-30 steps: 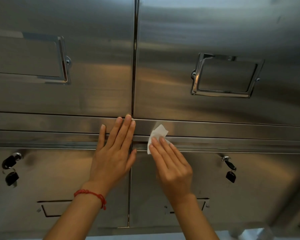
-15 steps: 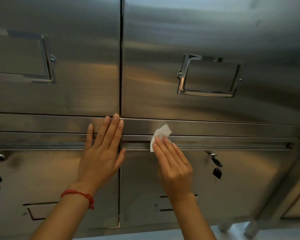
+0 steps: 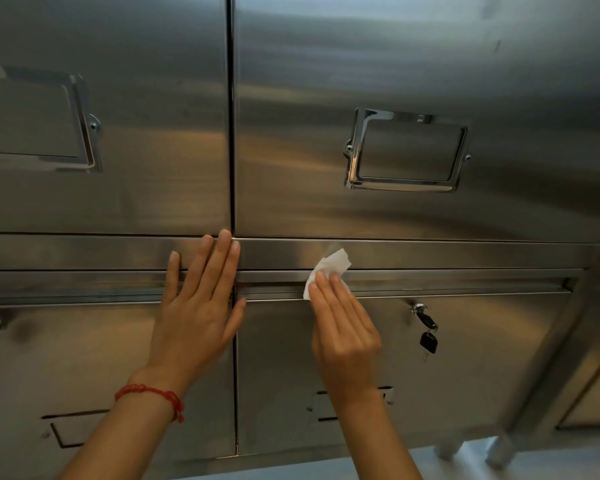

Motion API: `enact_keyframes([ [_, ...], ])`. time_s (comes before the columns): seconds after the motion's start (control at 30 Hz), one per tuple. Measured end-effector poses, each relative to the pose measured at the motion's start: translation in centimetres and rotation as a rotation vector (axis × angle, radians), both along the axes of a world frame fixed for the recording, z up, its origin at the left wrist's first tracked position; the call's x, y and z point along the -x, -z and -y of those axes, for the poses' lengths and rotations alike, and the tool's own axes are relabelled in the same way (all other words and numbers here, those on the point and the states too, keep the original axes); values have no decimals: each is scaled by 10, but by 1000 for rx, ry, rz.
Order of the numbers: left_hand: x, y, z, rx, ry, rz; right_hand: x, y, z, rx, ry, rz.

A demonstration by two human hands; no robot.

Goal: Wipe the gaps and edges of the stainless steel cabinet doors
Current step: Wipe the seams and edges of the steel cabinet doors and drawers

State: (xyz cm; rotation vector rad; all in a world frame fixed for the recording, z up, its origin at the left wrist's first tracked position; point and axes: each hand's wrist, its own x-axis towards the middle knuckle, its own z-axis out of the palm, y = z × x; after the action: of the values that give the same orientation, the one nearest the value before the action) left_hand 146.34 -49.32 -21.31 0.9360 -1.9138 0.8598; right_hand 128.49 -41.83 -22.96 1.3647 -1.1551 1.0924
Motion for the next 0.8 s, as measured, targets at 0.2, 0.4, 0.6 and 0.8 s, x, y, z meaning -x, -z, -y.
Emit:
enact_keyframes([
  [0.2, 0, 1, 1, 2, -4, 6, -2, -2, 1, -27, -21, -40],
  [0.4, 0, 1, 1, -6, 6, -3, 3, 0, -1, -8, -5, 17],
  [0.6, 1, 1, 1, -20, 2, 3, 8, -4, -1, -30, -20, -61],
  [0.8, 0, 1, 1, -25, 6, -2, 6, -1, -4, -9, 4, 21],
])
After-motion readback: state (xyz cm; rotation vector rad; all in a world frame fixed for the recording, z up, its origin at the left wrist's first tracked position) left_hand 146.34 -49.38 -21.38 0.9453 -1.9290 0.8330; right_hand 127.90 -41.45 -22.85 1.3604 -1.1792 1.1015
